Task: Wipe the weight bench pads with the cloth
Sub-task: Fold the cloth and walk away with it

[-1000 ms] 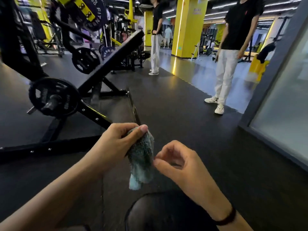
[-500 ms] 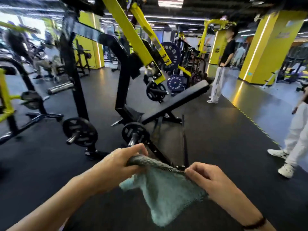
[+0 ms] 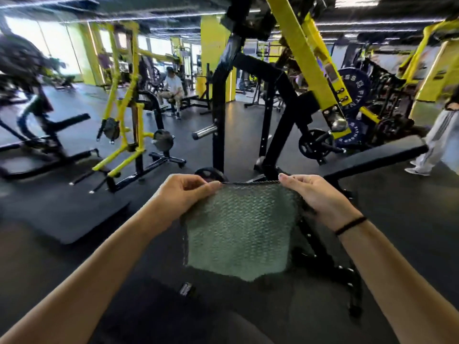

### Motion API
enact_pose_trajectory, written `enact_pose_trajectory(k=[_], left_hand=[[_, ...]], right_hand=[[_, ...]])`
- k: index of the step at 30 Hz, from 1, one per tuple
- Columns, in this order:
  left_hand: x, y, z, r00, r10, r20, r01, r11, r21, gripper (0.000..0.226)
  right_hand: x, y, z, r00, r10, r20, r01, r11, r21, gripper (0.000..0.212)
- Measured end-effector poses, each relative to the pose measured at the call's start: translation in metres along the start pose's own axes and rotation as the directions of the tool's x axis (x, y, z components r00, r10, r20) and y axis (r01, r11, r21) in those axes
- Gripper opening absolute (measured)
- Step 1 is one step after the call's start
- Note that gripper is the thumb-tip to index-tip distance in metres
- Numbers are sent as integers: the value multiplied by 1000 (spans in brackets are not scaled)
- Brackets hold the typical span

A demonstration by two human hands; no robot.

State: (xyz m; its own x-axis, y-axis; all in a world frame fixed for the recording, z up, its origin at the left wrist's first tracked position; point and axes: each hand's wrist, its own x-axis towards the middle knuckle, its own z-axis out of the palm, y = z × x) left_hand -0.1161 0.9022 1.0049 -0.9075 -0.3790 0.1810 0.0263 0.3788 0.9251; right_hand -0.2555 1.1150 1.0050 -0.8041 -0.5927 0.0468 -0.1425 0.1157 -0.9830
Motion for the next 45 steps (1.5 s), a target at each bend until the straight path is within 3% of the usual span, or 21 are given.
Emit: enact_pose_trajectory(k=[2, 5, 8, 11, 13, 15, 18, 19, 21, 22, 23, 25, 26, 29, 32, 34, 37, 41, 42, 44, 45], left_hand=[[-3, -9, -19, 991, -88, -102, 81, 994, -79, 30], [-7, -13, -40, 970, -141, -200, 112, 982, -150, 26], [-15, -3, -57, 966, -178, -185, 134, 964, -228, 24], [-28, 7, -75, 953, -231, -195, 156, 927, -340, 34], [-42, 8, -88, 937, -255, -237, 143, 903, -406, 31], [-58, 4, -99, 906, -275, -321, 153, 921, -359, 28], [-89, -17, -113, 847, -230, -479, 182, 973, -146, 21], [-100, -26, -117, 827, -216, -520, 196, 976, -94, 33], [-124, -44, -120, 820, -229, -524, 230, 971, -66, 79], [-133, -52, -120, 841, -243, -483, 227, 970, -92, 96], [-143, -60, -121, 876, -248, -413, 203, 968, -151, 98], [-160, -63, -117, 914, -249, -321, 145, 938, -316, 63], [-168, -65, -114, 908, -275, -318, 135, 908, -397, 51], [-189, -77, -111, 841, -438, -318, 193, 791, -580, 57], [-211, -94, -118, 787, -568, -240, 209, 612, -763, 55], [-224, -99, -130, 749, -625, -219, 205, 534, -820, 55], [-237, -106, -163, 683, -678, -272, 189, 523, -831, 41], [-245, -110, -218, 755, -500, -424, -35, 616, -787, 17], [-248, -114, -234, 752, -483, -448, -101, 588, -803, 18], [-257, -132, -263, 711, -512, -481, -167, 542, -824, 40], [-261, -142, -276, 727, -514, -454, -162, 515, -842, 43]], right_hand=[[11, -4, 37, 1000, 3, 25, -5, 998, 70, 30], [18, -21, 94, 990, -112, 85, 102, 989, 107, 25], [17, -42, 141, 916, -304, 262, 330, 942, -61, 20], [17, -55, 173, 810, -388, 440, 555, 751, -358, 43], [21, -58, 187, 751, -462, 471, 653, 623, -430, 49], [29, -61, 199, 699, -496, 516, 702, 613, -363, 32], [42, -69, 214, 659, -466, 591, 685, 696, -216, 16], [42, -74, 218, 643, -450, 620, 656, 741, -142, 15], [40, -85, 228, 580, -440, 685, 591, 807, 18, 14], [38, -90, 234, 547, -447, 708, 563, 823, 84, 14], [35, -94, 240, 510, -459, 728, 544, 827, 141, 15], [30, -99, 254, 449, -477, 756, 491, 838, 237, 17], [25, -101, 261, 419, -482, 769, 454, 845, 282, 18], [17, -99, 287, 329, -485, 810, 342, 861, 376, 17], [9, -96, 317, 290, -485, 825, 345, 857, 382, 14], [3, -97, 336, 283, -510, 812, 398, 833, 385, 13], [-13, -103, 358, 146, -611, 778, 541, 708, 454, 12], [-34, -75, 387, -54, -573, 817, 629, 616, 474, 13], [-38, -58, 397, -79, -559, 825, 662, 590, 463, 11], [-44, -22, 424, -101, -560, 822, 727, 522, 445, 6], [-44, -6, 439, -100, -565, 819, 757, 491, 431, 7]])
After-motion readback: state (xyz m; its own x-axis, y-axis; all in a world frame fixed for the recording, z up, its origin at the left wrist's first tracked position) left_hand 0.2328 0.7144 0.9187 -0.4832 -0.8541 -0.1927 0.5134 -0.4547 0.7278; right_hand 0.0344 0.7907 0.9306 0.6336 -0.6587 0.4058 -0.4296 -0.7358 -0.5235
